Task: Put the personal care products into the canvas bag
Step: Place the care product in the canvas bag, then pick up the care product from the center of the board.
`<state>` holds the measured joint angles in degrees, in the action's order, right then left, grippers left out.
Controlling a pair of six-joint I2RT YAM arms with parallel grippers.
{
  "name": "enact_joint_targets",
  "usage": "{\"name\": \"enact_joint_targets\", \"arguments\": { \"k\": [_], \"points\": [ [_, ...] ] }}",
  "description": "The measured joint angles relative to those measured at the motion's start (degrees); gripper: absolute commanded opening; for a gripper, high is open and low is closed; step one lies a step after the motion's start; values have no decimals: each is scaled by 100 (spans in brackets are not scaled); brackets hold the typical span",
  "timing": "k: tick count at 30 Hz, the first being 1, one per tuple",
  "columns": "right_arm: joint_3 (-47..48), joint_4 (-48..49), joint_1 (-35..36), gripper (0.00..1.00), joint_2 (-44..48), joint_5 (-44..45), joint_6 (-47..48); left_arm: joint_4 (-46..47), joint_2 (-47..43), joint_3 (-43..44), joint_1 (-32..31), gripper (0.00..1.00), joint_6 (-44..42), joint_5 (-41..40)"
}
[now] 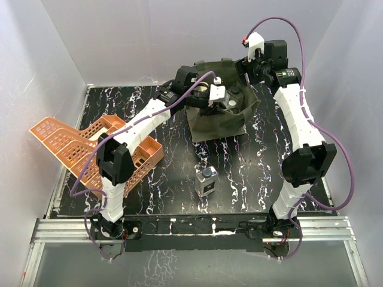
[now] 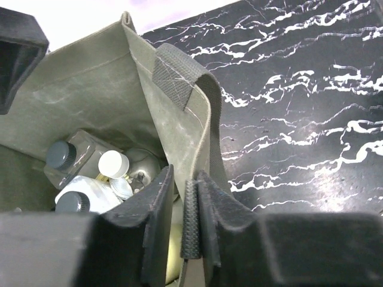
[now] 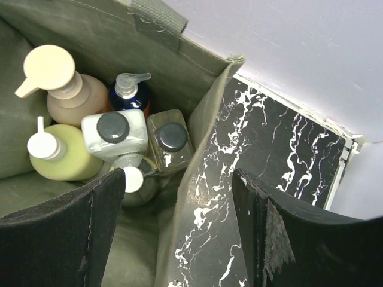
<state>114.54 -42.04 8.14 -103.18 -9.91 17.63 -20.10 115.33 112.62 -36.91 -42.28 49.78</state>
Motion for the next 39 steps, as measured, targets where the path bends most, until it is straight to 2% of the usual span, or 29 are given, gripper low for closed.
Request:
{"name": "enact_joint_targets", "arguments": {
  "k": [3, 8, 10, 15, 20, 23, 30, 32, 35, 39],
  "points": [
    [0, 4, 0, 74, 0, -111, -28, 129, -44, -4, -7, 48, 216, -118],
    [0, 9, 0, 74, 4, -238, -129, 85, -302, -26, -9, 67, 531, -452],
    [-7, 17, 0, 74, 33, -321, -140, 85, -564, -181, -9, 70, 704, -682],
    [-94, 87, 0, 74, 229, -557, -155, 136, -1467, -741, -9, 71, 1248, -1499],
    [-389, 258, 0, 75, 579, -935, -35, -98, -1711, -457, -9, 71, 1397, -1947],
    [-599, 284, 11, 75, 817, -1259, 87, -83, -1709, -361, -42, 72, 1705, -2559],
    [-870, 345, 111, 75, 1182, -1683, 17, 330, -1193, -238, -146, 66, 2850, -4566],
    [-1008, 374, 168, 75, 1241, -1659, 7, 385, -935, -177, -149, 65, 3126, -4865],
    [-1259, 433, 243, 75, 1309, -1342, 0, 382, -614, -177, -146, 64, 3504, -5289],
    [-1397, 455, 267, 75, 1309, -632, -13, 535, -520, -225, -151, 52, 3786, -5678]
  ]
}}
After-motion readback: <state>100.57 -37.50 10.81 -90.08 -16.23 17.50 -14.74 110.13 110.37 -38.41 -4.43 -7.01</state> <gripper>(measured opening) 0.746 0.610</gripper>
